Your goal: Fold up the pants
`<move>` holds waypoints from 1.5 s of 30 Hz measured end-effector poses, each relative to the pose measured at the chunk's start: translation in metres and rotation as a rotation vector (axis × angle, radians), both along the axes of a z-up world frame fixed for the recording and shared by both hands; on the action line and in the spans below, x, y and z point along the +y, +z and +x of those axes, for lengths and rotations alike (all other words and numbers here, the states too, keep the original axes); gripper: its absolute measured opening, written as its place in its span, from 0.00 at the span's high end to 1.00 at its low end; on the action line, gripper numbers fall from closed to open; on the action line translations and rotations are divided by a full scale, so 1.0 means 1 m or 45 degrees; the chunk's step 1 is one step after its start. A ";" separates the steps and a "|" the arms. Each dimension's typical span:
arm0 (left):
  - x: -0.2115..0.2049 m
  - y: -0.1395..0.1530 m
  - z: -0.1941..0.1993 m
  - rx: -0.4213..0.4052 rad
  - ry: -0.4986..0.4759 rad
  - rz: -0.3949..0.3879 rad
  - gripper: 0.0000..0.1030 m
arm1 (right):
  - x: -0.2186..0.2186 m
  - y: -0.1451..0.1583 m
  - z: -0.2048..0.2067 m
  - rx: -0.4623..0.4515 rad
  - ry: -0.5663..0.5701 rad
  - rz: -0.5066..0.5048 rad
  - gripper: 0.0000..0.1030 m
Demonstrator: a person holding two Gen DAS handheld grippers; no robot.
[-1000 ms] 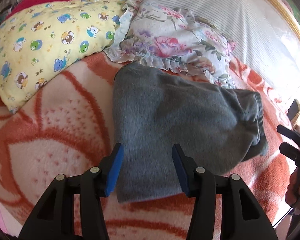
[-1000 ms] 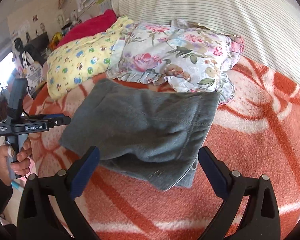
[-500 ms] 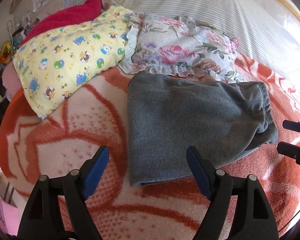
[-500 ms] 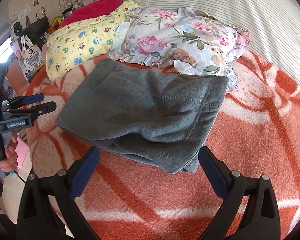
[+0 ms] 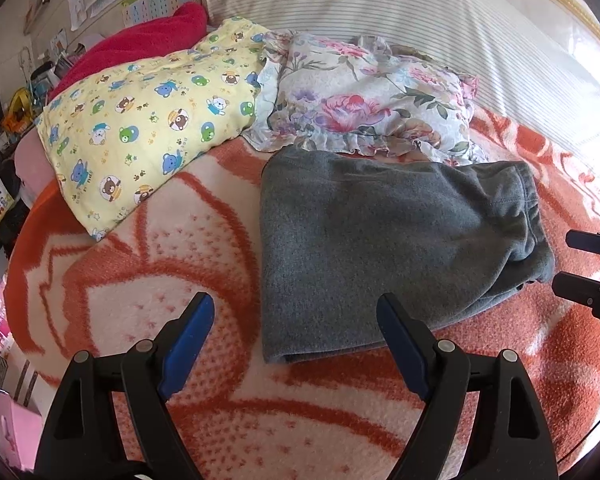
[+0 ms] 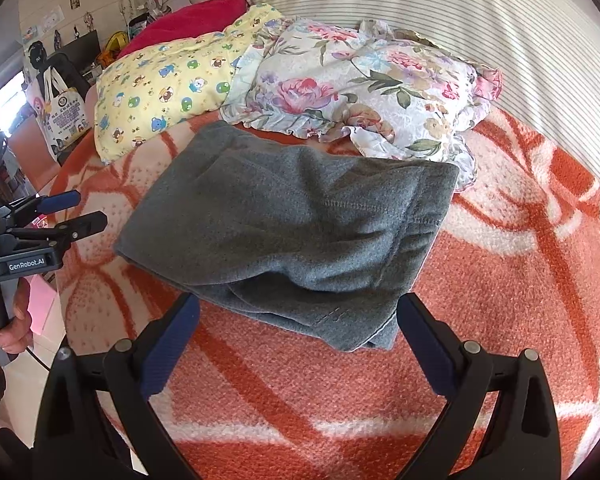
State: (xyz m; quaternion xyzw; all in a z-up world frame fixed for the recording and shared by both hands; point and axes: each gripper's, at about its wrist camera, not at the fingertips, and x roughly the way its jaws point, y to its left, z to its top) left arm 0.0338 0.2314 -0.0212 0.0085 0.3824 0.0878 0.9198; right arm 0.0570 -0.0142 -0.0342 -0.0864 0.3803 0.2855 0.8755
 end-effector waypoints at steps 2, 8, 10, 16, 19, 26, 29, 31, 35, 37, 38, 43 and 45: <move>-0.001 0.001 -0.001 -0.005 -0.001 0.000 0.18 | 0.001 0.000 0.000 0.001 0.001 -0.001 0.04; 0.001 0.001 0.002 -0.002 0.007 0.006 0.18 | 0.006 0.000 -0.001 0.005 0.018 -0.004 0.04; 0.002 0.001 0.003 -0.001 0.009 0.005 0.18 | 0.007 -0.001 -0.001 0.004 0.027 -0.010 0.04; 0.003 0.001 0.005 -0.010 0.021 0.011 0.18 | 0.013 -0.001 -0.001 0.001 0.045 -0.021 0.04; 0.000 0.002 0.005 -0.024 0.029 0.042 0.18 | 0.015 -0.002 -0.001 0.001 0.048 -0.026 0.04; 0.000 0.001 0.009 -0.037 0.033 0.067 0.18 | 0.015 -0.004 0.004 0.012 0.041 -0.019 0.04; 0.001 -0.001 0.011 -0.032 0.034 0.069 0.18 | 0.015 -0.005 0.006 0.016 0.042 -0.019 0.04; 0.001 -0.001 0.012 -0.029 0.030 0.067 0.18 | 0.015 -0.006 0.008 0.018 0.043 -0.021 0.04; 0.002 -0.004 0.015 -0.018 0.030 0.067 0.18 | 0.015 -0.007 0.010 0.023 0.044 -0.017 0.04; 0.002 -0.006 0.016 -0.012 0.033 0.065 0.18 | 0.014 -0.008 0.011 0.026 0.042 -0.014 0.04; 0.003 -0.006 0.017 -0.009 0.034 0.063 0.18 | 0.014 -0.008 0.011 0.028 0.042 -0.012 0.04; 0.005 -0.008 0.019 -0.002 0.040 0.059 0.18 | 0.014 -0.009 0.012 0.031 0.044 -0.006 0.04; 0.005 -0.008 0.019 0.000 0.039 0.057 0.18 | 0.014 -0.009 0.012 0.031 0.042 -0.005 0.04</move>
